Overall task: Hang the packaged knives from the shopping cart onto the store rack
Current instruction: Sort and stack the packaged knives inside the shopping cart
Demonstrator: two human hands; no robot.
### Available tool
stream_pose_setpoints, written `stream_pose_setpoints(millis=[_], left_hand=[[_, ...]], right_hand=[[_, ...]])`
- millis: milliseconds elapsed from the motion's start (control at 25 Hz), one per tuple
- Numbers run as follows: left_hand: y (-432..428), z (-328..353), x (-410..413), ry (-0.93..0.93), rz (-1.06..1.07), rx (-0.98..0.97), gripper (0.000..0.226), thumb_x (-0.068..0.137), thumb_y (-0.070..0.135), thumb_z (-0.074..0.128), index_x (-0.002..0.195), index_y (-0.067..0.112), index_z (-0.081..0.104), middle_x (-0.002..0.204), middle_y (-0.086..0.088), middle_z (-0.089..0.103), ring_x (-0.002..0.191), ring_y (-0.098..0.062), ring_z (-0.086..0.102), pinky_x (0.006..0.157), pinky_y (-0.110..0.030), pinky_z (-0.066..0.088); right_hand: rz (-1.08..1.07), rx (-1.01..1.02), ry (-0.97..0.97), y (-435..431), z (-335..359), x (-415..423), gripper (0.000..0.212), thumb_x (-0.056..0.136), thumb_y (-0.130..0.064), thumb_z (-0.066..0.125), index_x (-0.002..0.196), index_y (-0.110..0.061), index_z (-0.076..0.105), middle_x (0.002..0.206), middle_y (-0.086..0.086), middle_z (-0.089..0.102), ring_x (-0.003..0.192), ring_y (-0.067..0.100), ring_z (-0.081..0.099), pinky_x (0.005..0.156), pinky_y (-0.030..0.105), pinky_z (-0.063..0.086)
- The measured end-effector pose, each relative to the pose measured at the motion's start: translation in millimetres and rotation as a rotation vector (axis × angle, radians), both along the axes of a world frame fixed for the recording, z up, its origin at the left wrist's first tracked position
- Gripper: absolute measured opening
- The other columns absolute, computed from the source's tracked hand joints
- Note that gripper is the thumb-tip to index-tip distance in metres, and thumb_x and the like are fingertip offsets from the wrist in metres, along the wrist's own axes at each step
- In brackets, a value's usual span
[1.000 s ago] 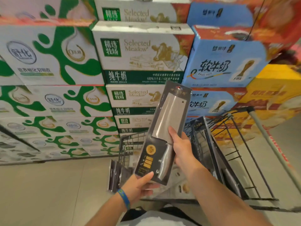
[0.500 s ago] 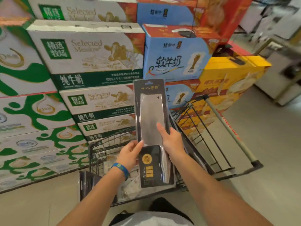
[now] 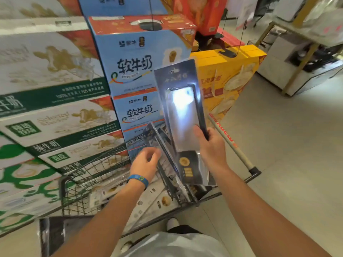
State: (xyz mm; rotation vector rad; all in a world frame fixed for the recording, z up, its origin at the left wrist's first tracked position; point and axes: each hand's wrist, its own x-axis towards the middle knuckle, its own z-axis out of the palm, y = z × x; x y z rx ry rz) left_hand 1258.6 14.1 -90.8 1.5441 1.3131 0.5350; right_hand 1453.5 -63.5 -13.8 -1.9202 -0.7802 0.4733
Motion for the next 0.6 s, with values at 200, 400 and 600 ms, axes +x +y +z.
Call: stream_pose_setpoints(millis=[200, 400, 600], left_hand=[[-4, -61, 16, 0.586, -0.185, -0.257, 0.055, 0.097, 0.057, 0.046, 0.141, 0.025, 0.047, 0.138, 0.002, 0.058, 0.102, -0.022, 0.065, 0.067, -0.029, 0.051], [-14, -79, 31, 0.566, -0.135, -0.310, 0.032, 0.102, 0.045, 0.042, 0.101, 0.018, 0.059, 0.091, -0.001, 0.068, 0.076, -0.021, 0.065, 0.070, -0.034, 0.054], [-23, -76, 27, 0.545, -0.072, -0.386, 0.030, 0.103, 0.043, 0.040, 0.090, 0.021, 0.056, 0.094, -0.004, 0.068, 0.084, -0.025, 0.068, 0.081, -0.040, 0.058]], right_hand=[[0.025, -0.004, -0.100, -1, -29, 45, 0.041, 0.090, -0.069, 0.052, 0.078, -0.030, 0.056, 0.070, -0.021, 0.062, 0.063, -0.002, 0.056, 0.053, 0.016, 0.040], [0.313, -0.378, -0.130, 22, -101, 51, 0.024, 0.101, -0.052, 0.052, 0.091, -0.031, 0.057, 0.081, -0.011, 0.064, 0.077, 0.014, 0.063, 0.069, 0.036, 0.049], [0.605, -0.857, -0.185, 11, -177, 34, 0.026, 0.108, -0.025, 0.046, 0.122, -0.015, 0.064, 0.111, 0.007, 0.071, 0.101, 0.029, 0.067, 0.082, 0.034, 0.052]])
